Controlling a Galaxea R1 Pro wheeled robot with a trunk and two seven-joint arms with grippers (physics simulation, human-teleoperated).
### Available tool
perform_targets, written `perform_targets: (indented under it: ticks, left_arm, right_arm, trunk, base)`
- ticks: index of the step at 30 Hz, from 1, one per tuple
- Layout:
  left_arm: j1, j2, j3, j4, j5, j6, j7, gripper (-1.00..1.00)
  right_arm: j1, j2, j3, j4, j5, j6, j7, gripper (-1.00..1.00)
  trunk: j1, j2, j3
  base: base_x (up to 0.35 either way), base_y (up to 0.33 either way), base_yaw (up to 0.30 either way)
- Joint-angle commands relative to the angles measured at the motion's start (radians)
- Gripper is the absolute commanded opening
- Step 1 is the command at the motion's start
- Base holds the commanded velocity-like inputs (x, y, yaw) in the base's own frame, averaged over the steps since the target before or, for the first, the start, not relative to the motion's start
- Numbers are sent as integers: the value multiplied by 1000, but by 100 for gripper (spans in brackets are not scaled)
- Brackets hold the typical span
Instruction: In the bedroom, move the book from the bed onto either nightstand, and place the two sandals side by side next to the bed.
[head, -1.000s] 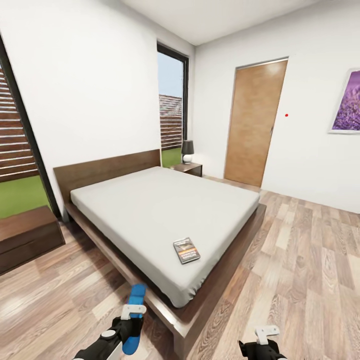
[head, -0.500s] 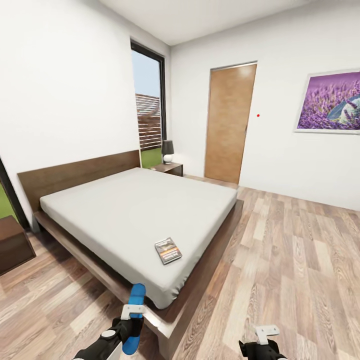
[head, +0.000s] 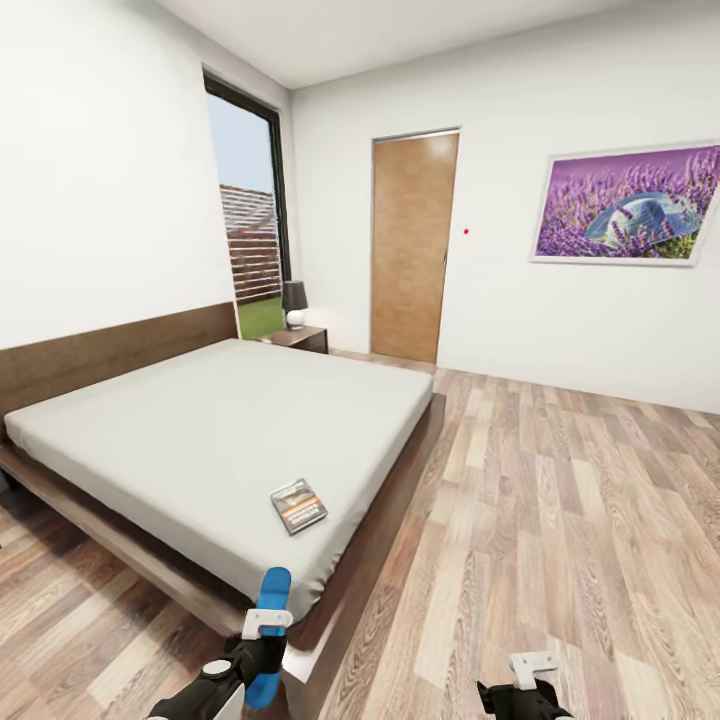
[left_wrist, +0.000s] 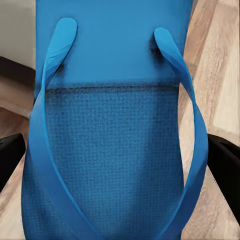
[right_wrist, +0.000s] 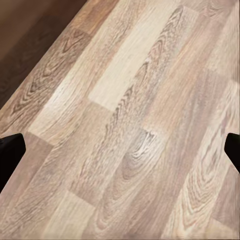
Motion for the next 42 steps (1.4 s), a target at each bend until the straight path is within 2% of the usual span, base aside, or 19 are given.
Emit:
perform_targets:
  ticks: [1,25,42]
  left_arm:
    - [-1,0,-2,1,-1,-3,0,-100]
    - [-1,0,-2,1,-1,-3,0,-100]
    - [-1,0,-2,1,-1,-3,0,-100]
  right_arm:
    - [0,-1,2,-2,1,6,2,100]
    - [-1,0,3,-1,1,6,2,100]
    - [0,0,3,-2,1,6,6,100]
  trunk:
    - [0,-1,-1]
    - [0,-1,-1]
    - [0,-1,-1]
  base:
    - [0,0,-274]
    - [0,0,-267]
    - [0,0,-25]
